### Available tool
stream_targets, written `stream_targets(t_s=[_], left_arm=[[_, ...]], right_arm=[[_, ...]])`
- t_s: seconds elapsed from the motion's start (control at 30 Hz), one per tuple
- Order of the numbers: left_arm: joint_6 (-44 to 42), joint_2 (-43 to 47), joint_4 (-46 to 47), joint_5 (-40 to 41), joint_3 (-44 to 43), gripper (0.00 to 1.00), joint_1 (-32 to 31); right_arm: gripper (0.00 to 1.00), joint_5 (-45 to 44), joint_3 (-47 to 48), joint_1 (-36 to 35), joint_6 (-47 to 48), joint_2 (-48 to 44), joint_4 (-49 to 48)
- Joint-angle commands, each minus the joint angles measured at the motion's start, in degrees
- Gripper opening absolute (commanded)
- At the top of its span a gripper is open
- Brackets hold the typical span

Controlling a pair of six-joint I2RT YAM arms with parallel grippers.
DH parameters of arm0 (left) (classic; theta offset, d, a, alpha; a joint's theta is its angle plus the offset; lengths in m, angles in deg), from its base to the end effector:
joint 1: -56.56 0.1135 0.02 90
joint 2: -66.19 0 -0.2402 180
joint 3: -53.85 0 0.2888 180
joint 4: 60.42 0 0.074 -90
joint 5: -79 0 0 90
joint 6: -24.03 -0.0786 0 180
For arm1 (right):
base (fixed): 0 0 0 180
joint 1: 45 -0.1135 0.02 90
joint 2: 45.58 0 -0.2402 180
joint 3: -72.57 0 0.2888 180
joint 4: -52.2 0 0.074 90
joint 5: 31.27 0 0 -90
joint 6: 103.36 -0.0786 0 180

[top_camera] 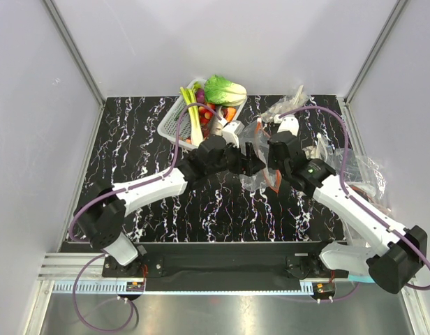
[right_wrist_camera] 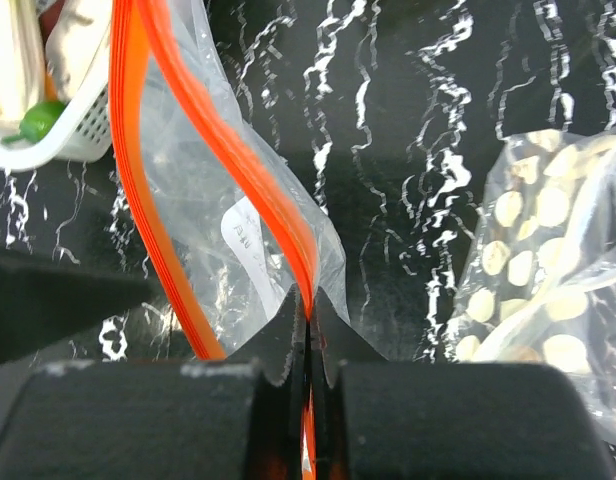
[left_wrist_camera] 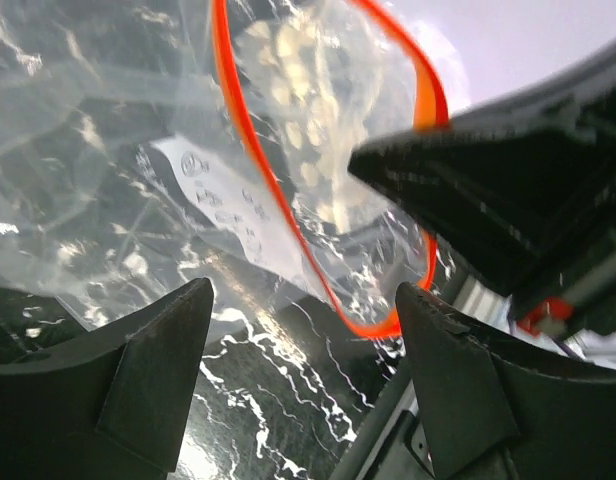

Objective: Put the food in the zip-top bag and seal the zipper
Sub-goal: Open the zipper of the food storage bag.

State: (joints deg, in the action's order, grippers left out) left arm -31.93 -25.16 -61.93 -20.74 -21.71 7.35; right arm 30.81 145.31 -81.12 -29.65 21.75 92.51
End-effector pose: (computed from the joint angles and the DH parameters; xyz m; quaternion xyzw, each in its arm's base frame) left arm 0.2827 -0.3480 0.2300 0.1558 0.7888 -0.4434 0.3960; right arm 0.2904 0.1663 0.2803 -0.0382 0.8668 0.0063 0.4972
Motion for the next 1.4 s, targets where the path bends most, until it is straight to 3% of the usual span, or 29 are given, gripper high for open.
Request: stream_targets(t_s=[0.0, 0.1, 0.17, 0.2, 0.27, 0.33, 0.37, 0.43, 0.63, 0.8, 0.9, 1.03, 1.13, 1.27, 1.37], left_arm=[[-1.69, 0.83, 2.97, 4.99, -1.9, 0.79, 0.08], [-3.27, -0.84, -0.35, 8.15, -5.32, 0.78, 0.08], [-4.5, -2.16, -2.99, 9.47, -7.35, 0.7, 0.17], [-5.38, -3.03, -5.27, 11.3, -8.66, 0.63, 0.17], [-6.18, -3.13, -6.0, 12.72, -8.68, 0.39, 0.08], [-6.88, -2.52, -6.52, 13.25, -8.41, 0.25, 0.08], [-7.14, -2.26, -7.57, 12.99, -8.5, 0.12, 0.08], [-8.29, -1.38, -9.5, 12.81, -9.63, 0.0, 0.17], [-11.36, 2.66, -18.73, 12.46, -11.66, 0.0, 0.34], [-12.07, 3.99, -23.22, 10.0, -13.41, 0.0, 1.66], [-11.11, 0.48, -22.44, 3.78, -17.62, 0.0, 1.66], [-7.42, -6.72, -17.26, -6.32, -23.26, 0.0, 0.52], [-0.67, -12.0, -8.23, -13.95, -23.01, 0.0, 0.17], [8.83, -16.05, 5.74, -16.98, -17.83, 0.0, 0.08], [10.51, -15.88, 10.33, -15.58, -12.05, 0.0, 0.17]], right_arm=[[0.0, -1.34, 1.74, -1.76, -1.54, 0.96, -2.3], [0.0, -1.17, 0.69, -2.29, -1.9, -0.09, -3.26], [0.0, -1.26, 0.33, -2.38, -2.25, -0.44, -3.71], [0.0, -1.52, 0.25, -2.38, -2.16, -0.79, -3.62], [0.0, -2.48, 0.16, -2.38, -2.08, -1.15, -3.18], [0.0, -3.1, -0.37, -2.38, -1.81, -1.59, -3.35], [0.0, -3.97, -0.63, -2.29, -1.38, -1.76, -3.44], [0.0, -5.9, -1.07, -2.29, -0.15, -1.5, -3.53], [0.0, -23.54, 2.88, -2.03, -1.9, 4.38, 4.89], [0.0, -26.31, 5.42, 1.39, -2.69, 5.44, 6.31], [0.0, -28.67, 8.41, 3.16, -0.85, 5.97, 7.01], [0.0, -31.22, 11.49, 3.6, 5.55, 5.97, 5.96], [0.0, -31.58, 13.34, 3.51, 8.02, 6.67, 7.27], [0.0, -34.21, 15.0, 3.51, 8.04, 10.0, 11.58], [0.0, -35.71, 16.85, 3.34, 4.61, 12.55, 17.73]])
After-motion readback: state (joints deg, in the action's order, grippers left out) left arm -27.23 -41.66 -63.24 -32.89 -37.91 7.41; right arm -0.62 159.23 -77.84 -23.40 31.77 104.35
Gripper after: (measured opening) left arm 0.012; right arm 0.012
